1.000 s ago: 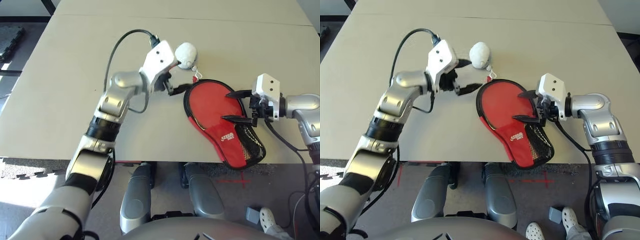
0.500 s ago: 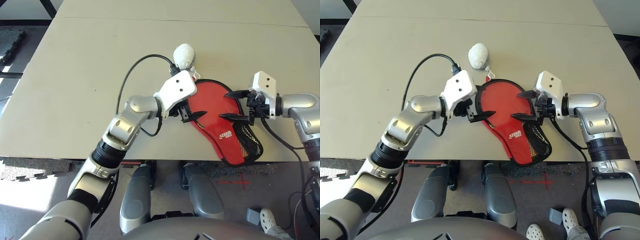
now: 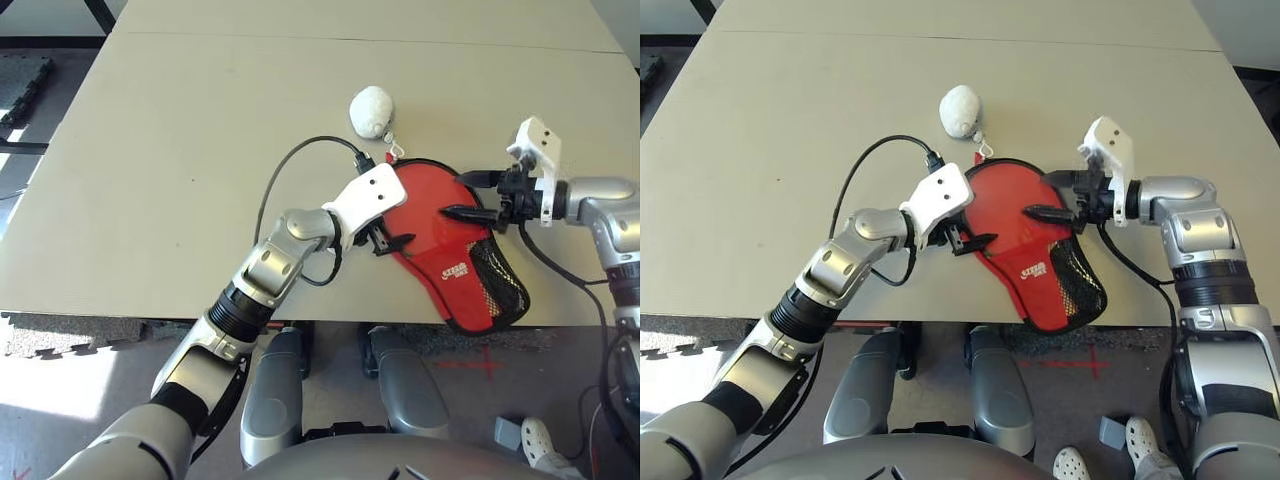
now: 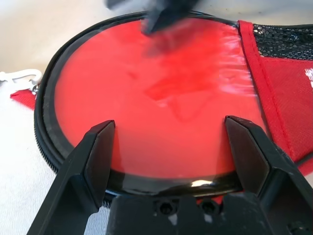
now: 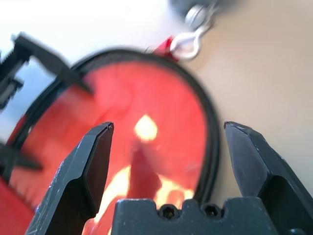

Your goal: Store the ping-pong paddle in its case and zip it.

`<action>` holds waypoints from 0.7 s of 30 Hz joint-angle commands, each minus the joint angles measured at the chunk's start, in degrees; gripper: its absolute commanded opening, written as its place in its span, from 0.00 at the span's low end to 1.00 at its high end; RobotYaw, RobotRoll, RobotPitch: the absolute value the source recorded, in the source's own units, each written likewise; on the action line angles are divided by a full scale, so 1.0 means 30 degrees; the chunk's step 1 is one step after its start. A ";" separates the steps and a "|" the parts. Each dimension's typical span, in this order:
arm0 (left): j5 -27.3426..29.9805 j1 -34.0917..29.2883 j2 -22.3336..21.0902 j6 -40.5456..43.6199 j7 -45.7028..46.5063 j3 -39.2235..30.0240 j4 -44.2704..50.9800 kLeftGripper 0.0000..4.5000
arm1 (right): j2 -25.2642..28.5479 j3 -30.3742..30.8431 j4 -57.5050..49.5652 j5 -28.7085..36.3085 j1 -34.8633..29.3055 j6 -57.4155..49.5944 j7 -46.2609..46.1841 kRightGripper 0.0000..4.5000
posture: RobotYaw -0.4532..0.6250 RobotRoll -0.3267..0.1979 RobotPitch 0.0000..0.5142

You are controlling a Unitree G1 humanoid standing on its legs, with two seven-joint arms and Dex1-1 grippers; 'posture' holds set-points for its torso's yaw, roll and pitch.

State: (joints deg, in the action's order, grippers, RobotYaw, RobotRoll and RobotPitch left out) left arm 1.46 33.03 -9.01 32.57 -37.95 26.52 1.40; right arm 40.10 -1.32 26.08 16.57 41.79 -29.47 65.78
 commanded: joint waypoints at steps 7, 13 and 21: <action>-0.0511 -0.0524 -0.0053 0.1092 -0.0050 0.0956 -0.1154 1.00 | -0.3862 -0.1232 0.7393 -0.0398 0.5253 0.2094 -0.4574 1.00 | 0.41 0.62 0.59; -0.0508 -0.0760 -0.0093 0.1557 -0.0017 0.1136 -0.0635 1.00 | -0.5860 -0.1795 1.2144 -0.0959 0.7808 0.4554 -0.7020 1.00 | 0.43 0.62 0.60; -0.0501 -0.1181 -0.0214 0.2222 0.0138 0.1280 0.0195 1.00 | -0.7774 -0.3047 1.5181 -0.0880 0.9302 0.5792 -0.8713 1.00 | 0.48 0.62 0.62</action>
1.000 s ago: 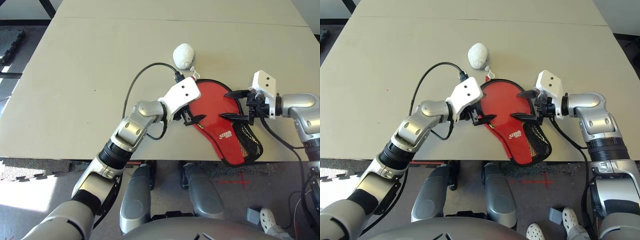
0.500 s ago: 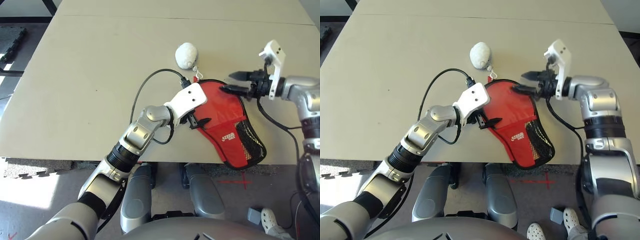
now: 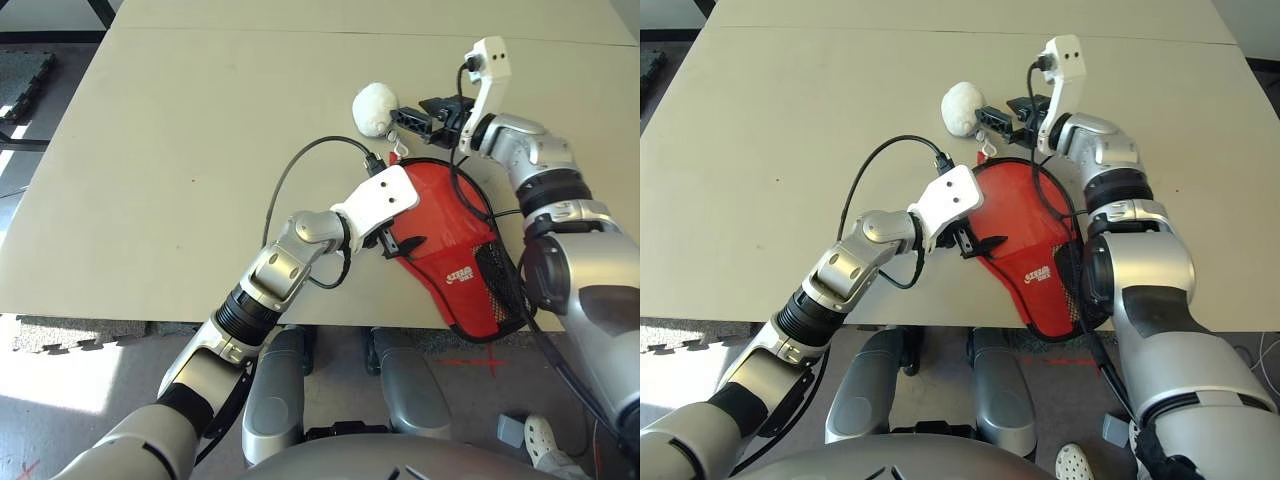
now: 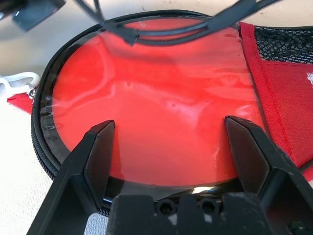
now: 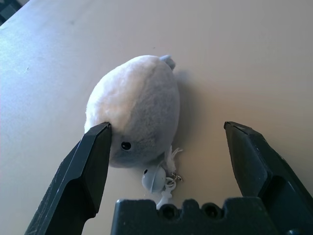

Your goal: Store the ping-pong paddle in its case and zip it.

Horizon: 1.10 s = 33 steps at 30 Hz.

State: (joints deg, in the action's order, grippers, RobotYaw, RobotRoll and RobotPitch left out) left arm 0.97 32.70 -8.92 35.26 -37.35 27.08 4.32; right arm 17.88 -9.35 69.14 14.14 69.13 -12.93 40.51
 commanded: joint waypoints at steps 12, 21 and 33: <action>-0.0429 -0.1483 -0.0447 0.2067 0.0354 0.1056 -0.0072 1.00 | -0.1738 -0.0968 0.1162 -0.0177 0.0777 0.1162 0.1745 1.00 | 0.52 0.62 0.63; -0.0365 -0.1273 -0.0283 0.2154 0.0506 0.1065 -0.0238 1.00 | -0.2562 -0.0640 0.1645 -0.1344 0.1045 0.1667 0.0140 0.91 | 0.54 0.62 0.61; -0.0262 -0.1116 -0.0117 0.2150 0.0150 0.1540 -0.0507 1.00 | -0.1080 -0.1028 0.1650 -0.1848 0.0881 0.2506 -0.2000 0.11 | 0.50 0.62 0.60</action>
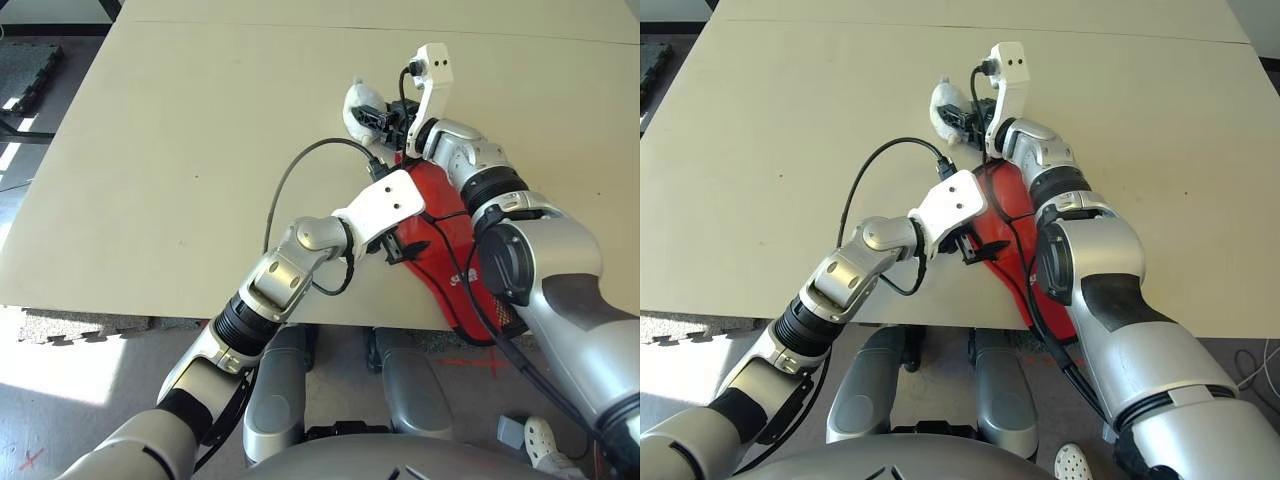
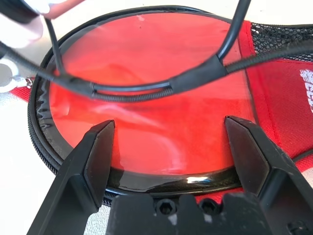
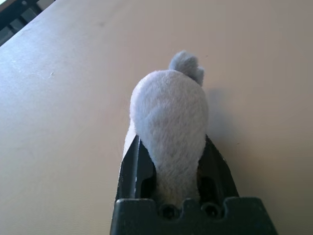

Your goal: Store the ping-pong paddle in its case and zip it.

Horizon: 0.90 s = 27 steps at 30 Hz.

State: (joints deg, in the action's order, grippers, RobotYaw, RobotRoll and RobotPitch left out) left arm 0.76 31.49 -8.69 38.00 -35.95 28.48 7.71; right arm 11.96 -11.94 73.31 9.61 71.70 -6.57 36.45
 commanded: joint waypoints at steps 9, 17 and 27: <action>-0.0074 -0.0302 0.0082 0.0933 -0.0610 0.1386 -0.2336 1.00 | 0.3711 -0.0023 -0.0023 -0.0802 -0.0392 0.0623 -0.0301 0.10 | 0.47 0.62 0.60; -0.0123 -0.0090 0.0200 0.0651 -0.0657 0.1392 -0.2830 1.00 | 0.6739 0.0423 -0.0792 -0.1228 -0.1345 0.0085 0.2084 0.10 | 0.44 0.62 0.59; -0.0138 0.0171 0.0334 0.0263 -0.0865 0.1527 -0.3421 1.00 | 1.0132 0.1047 -0.2474 -0.1648 -0.3548 -0.1507 0.4905 0.10 | 0.41 0.62 0.59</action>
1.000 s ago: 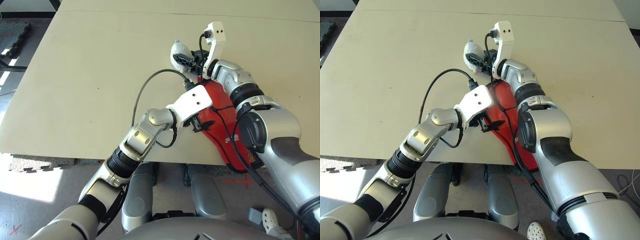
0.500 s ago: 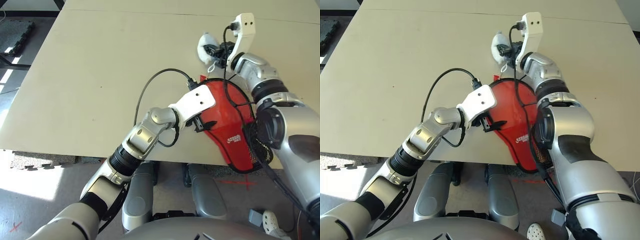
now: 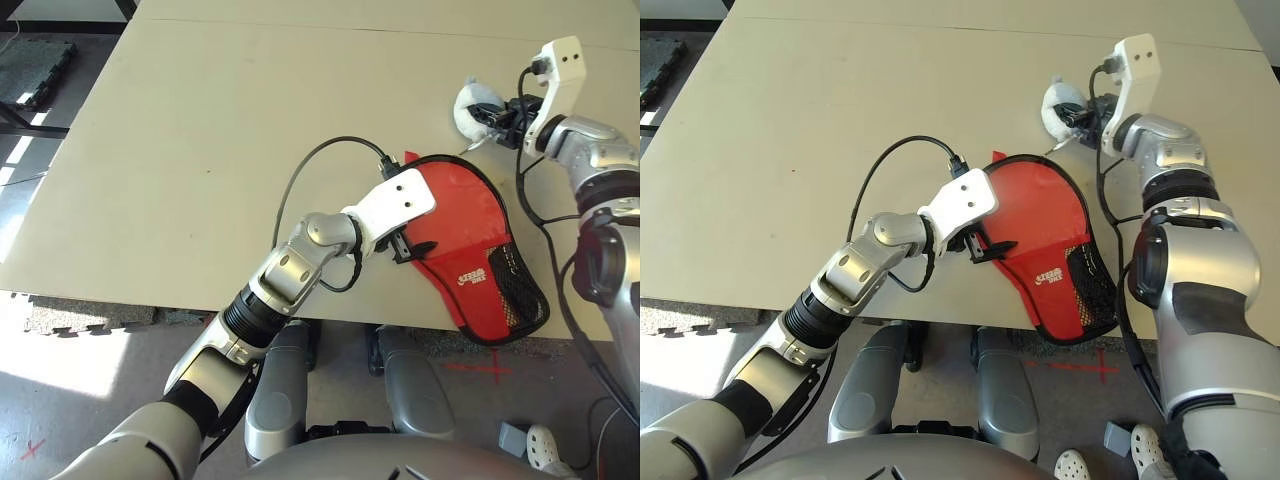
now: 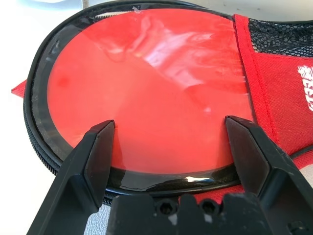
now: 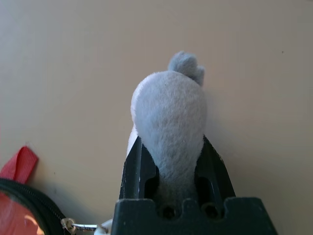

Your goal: Store the ping-pong paddle in its case and zip it.

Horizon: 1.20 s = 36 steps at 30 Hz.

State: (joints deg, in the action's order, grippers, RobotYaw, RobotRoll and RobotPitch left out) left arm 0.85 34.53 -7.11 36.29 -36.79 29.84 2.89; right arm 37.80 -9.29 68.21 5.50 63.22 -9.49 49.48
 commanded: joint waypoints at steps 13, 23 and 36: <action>-0.0332 -0.0512 -0.0018 0.0305 -0.0902 0.1061 -0.2737 1.00 | 0.6581 0.1513 -0.7702 0.1025 -0.7775 -0.5814 0.8937 0.10 | 0.36 0.62 0.57; -0.0435 -0.0067 0.0254 0.0017 -0.1221 0.0990 -0.3381 1.00 | 0.7206 0.0517 -1.2024 0.3092 -1.1422 -0.7726 0.8919 0.10 | 0.34 0.62 0.55; -0.0696 0.0121 0.0693 -0.0043 -0.0982 0.1180 -0.4334 1.00 | 0.9745 0.0377 -1.6875 0.6237 -1.6385 -0.9868 1.3312 0.10 | 0.33 0.62 0.56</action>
State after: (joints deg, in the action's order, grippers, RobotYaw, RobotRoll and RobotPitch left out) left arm 0.75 37.47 -4.25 33.19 -39.98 30.46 -4.60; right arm 65.60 -8.07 19.25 23.06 15.99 -37.97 86.24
